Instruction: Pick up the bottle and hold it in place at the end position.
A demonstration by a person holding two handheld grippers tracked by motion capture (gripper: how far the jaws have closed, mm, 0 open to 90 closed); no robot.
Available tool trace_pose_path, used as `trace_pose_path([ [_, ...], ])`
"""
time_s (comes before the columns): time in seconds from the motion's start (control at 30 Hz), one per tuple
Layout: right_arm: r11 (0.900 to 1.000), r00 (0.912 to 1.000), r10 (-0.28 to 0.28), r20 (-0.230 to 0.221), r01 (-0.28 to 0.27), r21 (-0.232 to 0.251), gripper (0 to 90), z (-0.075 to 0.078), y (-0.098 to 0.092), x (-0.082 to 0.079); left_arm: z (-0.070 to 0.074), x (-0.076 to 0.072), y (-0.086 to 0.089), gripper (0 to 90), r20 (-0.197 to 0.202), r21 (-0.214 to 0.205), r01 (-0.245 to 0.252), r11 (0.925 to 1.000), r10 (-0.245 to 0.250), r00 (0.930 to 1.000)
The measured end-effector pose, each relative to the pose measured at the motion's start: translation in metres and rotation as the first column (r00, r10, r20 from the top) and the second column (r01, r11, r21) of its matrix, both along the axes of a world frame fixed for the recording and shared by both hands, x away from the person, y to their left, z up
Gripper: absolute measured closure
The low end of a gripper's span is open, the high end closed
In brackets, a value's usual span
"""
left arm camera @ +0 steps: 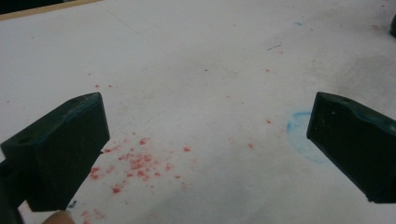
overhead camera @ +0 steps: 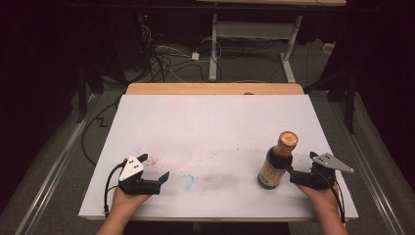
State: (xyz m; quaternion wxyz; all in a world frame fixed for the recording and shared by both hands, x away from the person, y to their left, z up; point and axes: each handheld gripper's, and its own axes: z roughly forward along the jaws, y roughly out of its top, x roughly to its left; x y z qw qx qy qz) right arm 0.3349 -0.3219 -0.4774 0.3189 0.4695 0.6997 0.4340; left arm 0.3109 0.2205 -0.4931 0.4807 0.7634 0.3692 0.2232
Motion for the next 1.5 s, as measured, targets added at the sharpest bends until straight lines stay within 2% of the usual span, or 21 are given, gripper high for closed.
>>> trace_pose_path([
  [0.1,1.0000,1.0000,0.003,0.005,-0.002,-0.007,0.3,0.000,0.000,0.000,0.000,-0.001,0.000,0.0,0.005,0.003,0.000,1.0000,0.000,1.0000],
  [0.27,0.9999,1.0000,0.000,-0.001,0.000,0.015,0.4,0.001,-0.001,0.000,0.000,-0.001,-0.001,0.0,0.012,0.007,-0.002,1.0000,0.002,0.9999],
  [0.4,0.9990,0.9996,0.023,-0.017,-0.022,0.038,0.9,0.003,-0.004,-0.001,0.000,-0.001,-0.001,0.0,0.008,0.009,-0.002,1.0000,0.002,1.0000],
  [0.6,0.9974,0.9986,0.054,-0.001,-0.053,0.049,1.9,0.013,-0.002,-0.015,0.000,0.000,0.000,0.0,0.004,0.002,0.014,0.9999,-0.014,0.9999],
  [0.83,0.9948,0.9970,0.077,0.006,-0.078,0.065,2.0,0.018,-0.002,-0.034,0.000,0.001,0.001,0.0,-0.011,-0.015,0.008,0.9998,-0.009,0.9999],
  [1.13,0.9848,0.9875,0.155,0.024,-0.157,0.074,0.5,0.022,0.010,-0.056,0.000,0.001,0.001,0.0,-0.013,-0.014,0.014,0.9998,-0.014,0.9998],
  [1.23,0.9800,0.9844,0.174,0.025,-0.176,0.093,0.5,0.024,0.016,-0.061,0.000,0.001,0.001,0.0,-0.011,-0.013,0.014,0.9998,-0.014,0.9998],
  [1.5,0.9713,0.9752,0.220,0.024,-0.221,0.087,0.5,0.023,0.034,-0.057,0.000,0.002,0.000,0.0,-0.015,-0.010,0.018,0.9998,-0.018,0.9997],
])
